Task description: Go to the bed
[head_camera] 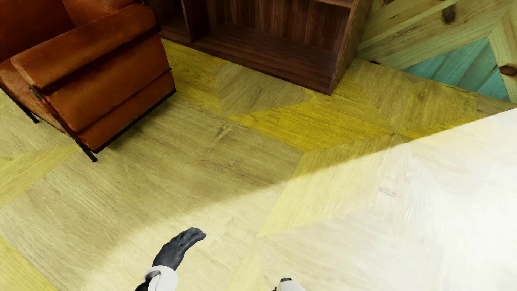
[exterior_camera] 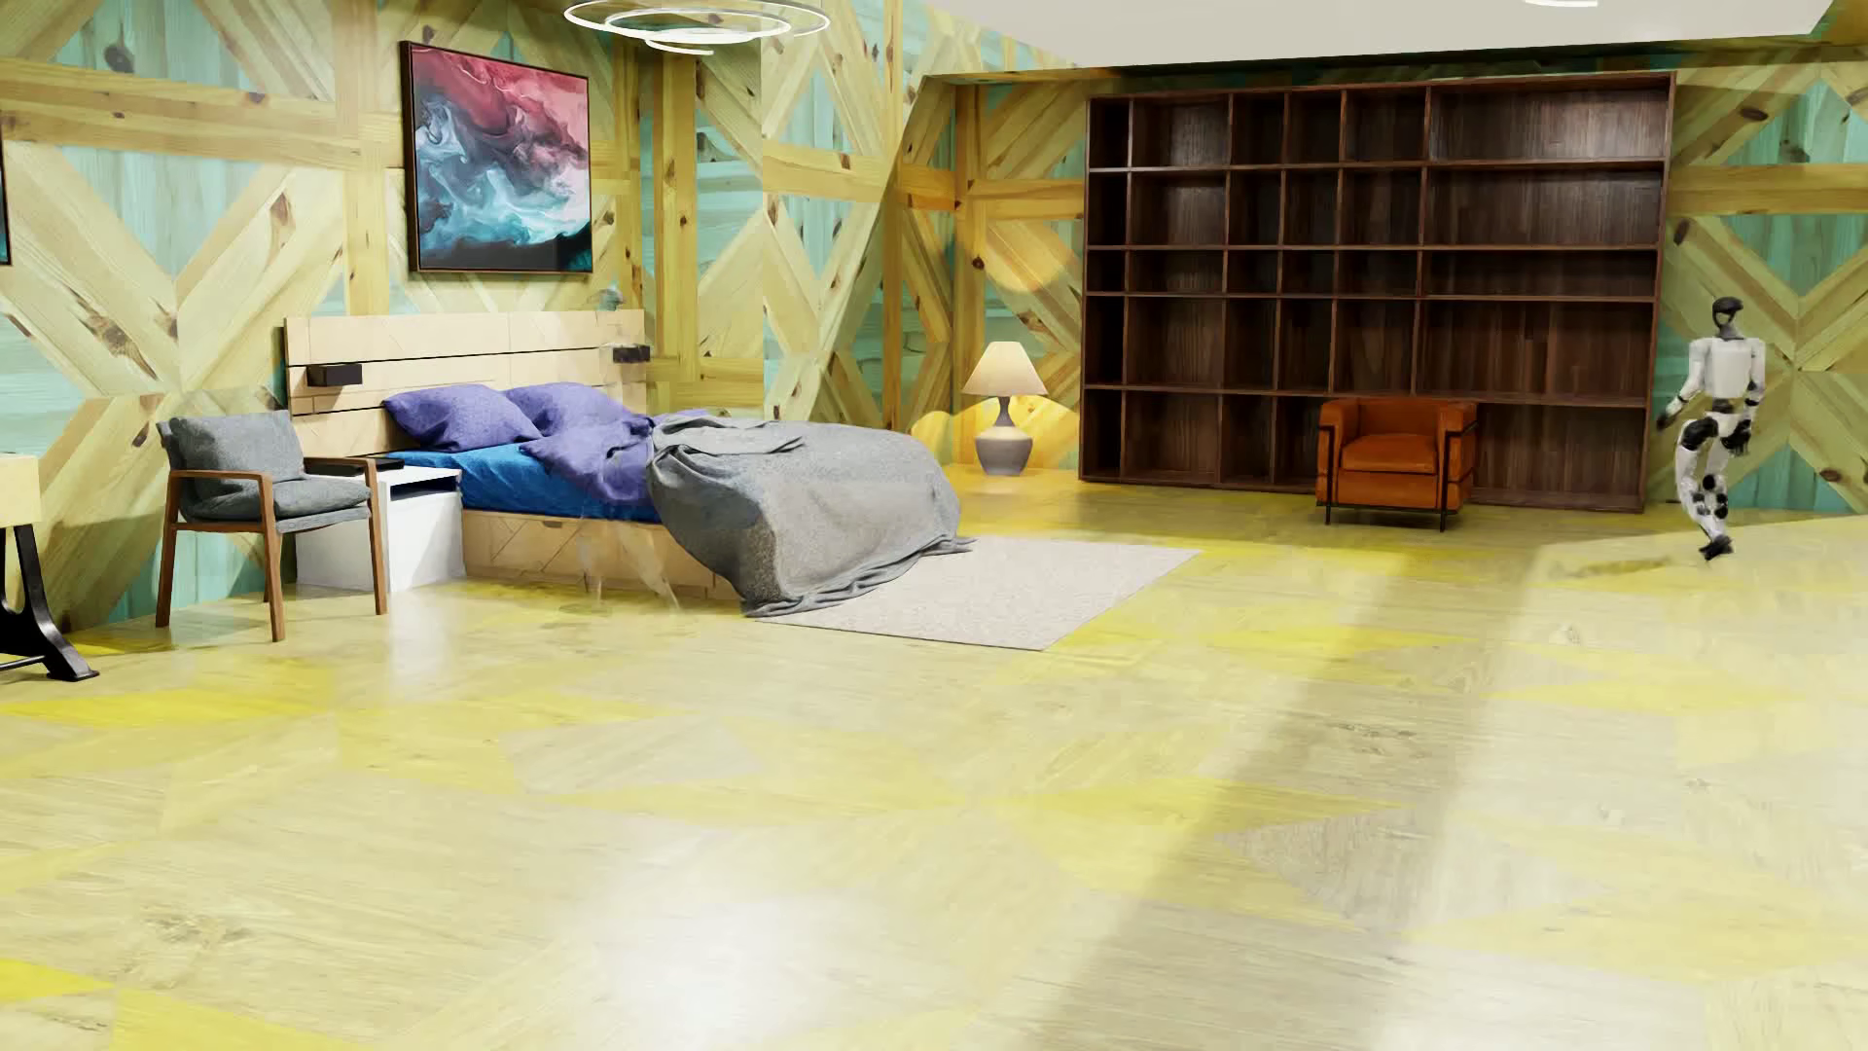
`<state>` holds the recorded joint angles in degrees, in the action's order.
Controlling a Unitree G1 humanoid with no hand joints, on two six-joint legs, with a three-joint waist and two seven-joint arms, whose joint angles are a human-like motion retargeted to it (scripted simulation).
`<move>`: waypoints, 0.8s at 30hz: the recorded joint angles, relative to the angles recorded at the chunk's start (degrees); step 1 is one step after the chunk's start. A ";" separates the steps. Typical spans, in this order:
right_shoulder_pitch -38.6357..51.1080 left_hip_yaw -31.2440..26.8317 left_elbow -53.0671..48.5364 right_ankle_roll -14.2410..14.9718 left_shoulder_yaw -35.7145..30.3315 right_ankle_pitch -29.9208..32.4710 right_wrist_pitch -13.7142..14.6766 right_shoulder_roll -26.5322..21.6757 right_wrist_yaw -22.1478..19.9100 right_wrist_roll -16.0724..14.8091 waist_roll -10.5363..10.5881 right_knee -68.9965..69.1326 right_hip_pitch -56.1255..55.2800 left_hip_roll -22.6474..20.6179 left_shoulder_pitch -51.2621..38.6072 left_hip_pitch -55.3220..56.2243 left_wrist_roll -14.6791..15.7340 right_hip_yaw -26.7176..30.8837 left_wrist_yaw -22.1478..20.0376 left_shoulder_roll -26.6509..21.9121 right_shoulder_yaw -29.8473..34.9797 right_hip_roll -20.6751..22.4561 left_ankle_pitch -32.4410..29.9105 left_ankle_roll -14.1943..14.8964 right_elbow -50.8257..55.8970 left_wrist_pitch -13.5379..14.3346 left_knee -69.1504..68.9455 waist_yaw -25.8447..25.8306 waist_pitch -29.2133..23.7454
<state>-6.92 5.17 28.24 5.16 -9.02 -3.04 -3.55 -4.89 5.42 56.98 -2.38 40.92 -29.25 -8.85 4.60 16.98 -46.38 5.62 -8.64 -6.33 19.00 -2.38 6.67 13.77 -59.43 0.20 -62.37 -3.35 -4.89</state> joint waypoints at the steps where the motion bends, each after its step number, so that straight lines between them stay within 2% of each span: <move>1: 2.90 1.79 1.12 -0.21 0.26 -1.02 -0.58 -1.01 1.62 2.73 0.91 0.51 1.04 4.70 0.22 3.32 -0.04 -2.31 -0.81 -0.36 1.95 0.05 0.44 0.24 -1.58 -1.96 -5.02 -0.52 -0.04; 2: 5.92 3.63 3.22 -0.32 -0.11 -1.08 -2.36 -2.13 1.47 4.67 1.74 -0.64 2.72 10.69 0.29 5.66 -0.24 -3.48 -0.67 -0.73 1.99 0.31 1.45 -1.55 -2.23 -3.55 -5.65 -0.66 0.08; 3: 8.53 6.95 6.06 -0.21 -0.97 -0.35 -5.10 -2.80 -1.02 4.67 2.45 -2.56 4.62 16.56 0.16 6.88 -0.68 -3.93 0.62 -1.33 -0.46 0.66 2.18 -6.42 -1.39 -4.49 -1.89 -0.54 0.25; 4: 10.45 10.05 9.18 0.04 -1.78 0.79 -7.14 -2.89 -5.23 2.19 2.98 -4.73 6.44 20.51 0.08 7.06 -1.24 -3.83 2.55 -2.11 -5.26 1.05 3.42 -10.59 1.02 -5.06 5.86 -0.21 0.44; 5: 12.13 12.08 11.90 0.31 -2.15 1.89 -6.99 -2.50 -9.43 -2.33 3.28 -6.84 8.00 22.30 0.34 6.47 -1.81 -3.27 4.54 -2.81 -10.78 1.48 3.44 -12.35 4.37 -5.86 16.37 0.23 0.61; 6: 14.16 11.75 13.95 0.59 -2.01 2.56 -4.96 -2.11 -12.14 -7.24 3.32 -8.56 9.23 22.01 0.78 5.71 -2.28 -2.18 6.19 -3.20 -14.65 1.97 -0.18 -12.04 7.88 -7.06 27.82 0.68 0.74; 7: 16.34 9.09 15.50 0.91 -1.33 2.42 -2.15 -2.79 -13.30 -10.71 3.16 -9.58 10.00 20.79 1.33 5.35 -2.44 -0.53 6.92 -3.45 -15.54 2.56 -6.52 -10.84 11.52 -8.05 36.16 1.03 0.76; 8: 18.80 8.11 16.16 1.27 -0.28 1.44 0.16 -4.32 -14.04 -11.83 2.92 -9.54 10.07 20.79 2.30 5.15 -2.25 1.18 6.23 -3.41 -13.90 3.20 -8.66 -10.60 15.20 -8.67 38.36 1.10 0.69; 9: 21.10 9.44 16.40 1.60 0.93 0.41 1.55 -6.10 -15.17 -11.13 2.67 -8.71 9.51 21.66 3.38 5.45 -1.52 2.63 4.29 -3.12 -11.55 3.86 -6.63 -11.47 19.10 -8.91 36.94 0.97 0.56; 11: 22.74 12.62 17.65 0.89 1.71 -1.33 1.72 -6.70 -19.13 -10.29 1.84 -7.63 8.26 23.00 4.71 6.22 0.21 3.37 1.62 -2.89 -10.54 3.93 -5.23 -12.82 26.76 -8.83 34.59 1.00 0.51; 13: 20.07 14.46 18.86 1.02 -0.78 -5.09 1.40 -2.97 -22.48 -15.34 0.88 -5.57 8.35 22.99 4.53 5.44 -0.84 -0.56 4.14 -4.77 -12.15 1.91 -6.20 -12.77 32.18 -8.89 34.95 1.45 0.85; 14: 18.30 14.82 18.50 1.28 -1.50 -6.78 2.05 -1.91 -22.04 -17.35 0.50 -3.14 8.82 22.71 4.26 4.91 -1.36 -2.34 4.64 -5.58 -11.04 1.14 -6.87 -12.63 33.41 -8.93 35.39 1.63 1.05; 15: 16.69 14.88 17.53 1.12 -1.06 -7.84 3.32 -2.15 -19.47 -16.64 0.18 -0.01 9.34 22.39 4.18 4.48 -0.91 -2.74 3.79 -5.70 -8.45 1.12 -7.51 -12.49 33.45 -9.12 35.64 1.73 1.25; 17: 13.83 14.31 14.38 1.33 1.73 -9.06 6.04 -3.42 -10.48 -8.47 -0.31 5.66 10.94 21.59 4.49 4.19 2.44 -0.42 0.45 -4.40 -4.47 2.57 -8.47 -12.34 29.80 -9.32 35.22 1.79 1.57; 18: 12.25 13.56 12.56 1.90 2.86 -9.86 5.36 -2.48 -6.95 -5.19 -0.45 7.35 12.16 21.05 4.57 4.54 4.29 1.94 -0.97 -3.63 -5.55 3.75 -8.72 -12.37 26.22 -9.04 34.37 1.79 1.67; 19: 10.68 12.50 10.71 2.55 3.47 -10.46 2.59 -0.41 -5.85 -4.37 -0.47 8.09 13.61 20.52 4.49 5.26 5.67 4.99 -1.99 -3.05 -8.56 5.25 -8.88 -12.44 21.75 -8.67 33.11 1.80 1.71; 21: 8.86 9.73 6.64 3.07 3.82 -10.69 -4.25 3.35 -8.25 -6.30 -0.07 6.63 16.89 19.64 4.22 7.78 6.90 11.55 -3.06 -2.31 -14.64 8.50 -9.10 -12.69 10.84 -7.74 29.59 1.97 1.46; 22: 8.64 8.10 4.34 1.91 3.88 -10.67 -5.92 3.72 -7.30 -5.67 0.35 4.78 18.15 19.06 4.22 9.38 7.05 13.69 -3.39 -2.05 -14.66 9.54 -9.67 -12.98 4.66 -6.50 28.29 2.24 1.13; 23: 8.92 6.45 1.44 0.14 3.58 -11.82 -5.77 3.19 -3.42 -3.11 0.91 2.65 18.50 18.09 4.18 10.86 6.90 13.13 -3.59 -1.71 -12.37 9.29 -11.13 -13.16 -1.40 -4.97 28.67 2.73 0.70; 24: 9.56 4.72 -1.67 -1.81 2.90 -13.29 -4.15 2.42 1.89 0.23 1.54 0.37 17.68 16.64 3.99 12.08 6.23 9.61 -3.62 -1.44 -9.11 7.84 -14.01 -12.81 -6.59 -3.22 31.72 3.36 0.27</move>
<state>2.65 9.89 26.57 3.35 -6.12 -16.33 -7.70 -2.47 7.31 57.21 -0.84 41.29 -11.57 7.79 8.59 29.06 -40.15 15.24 -12.26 -7.77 9.89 5.45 -7.34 0.96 -66.02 -3.02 -30.66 0.02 -4.63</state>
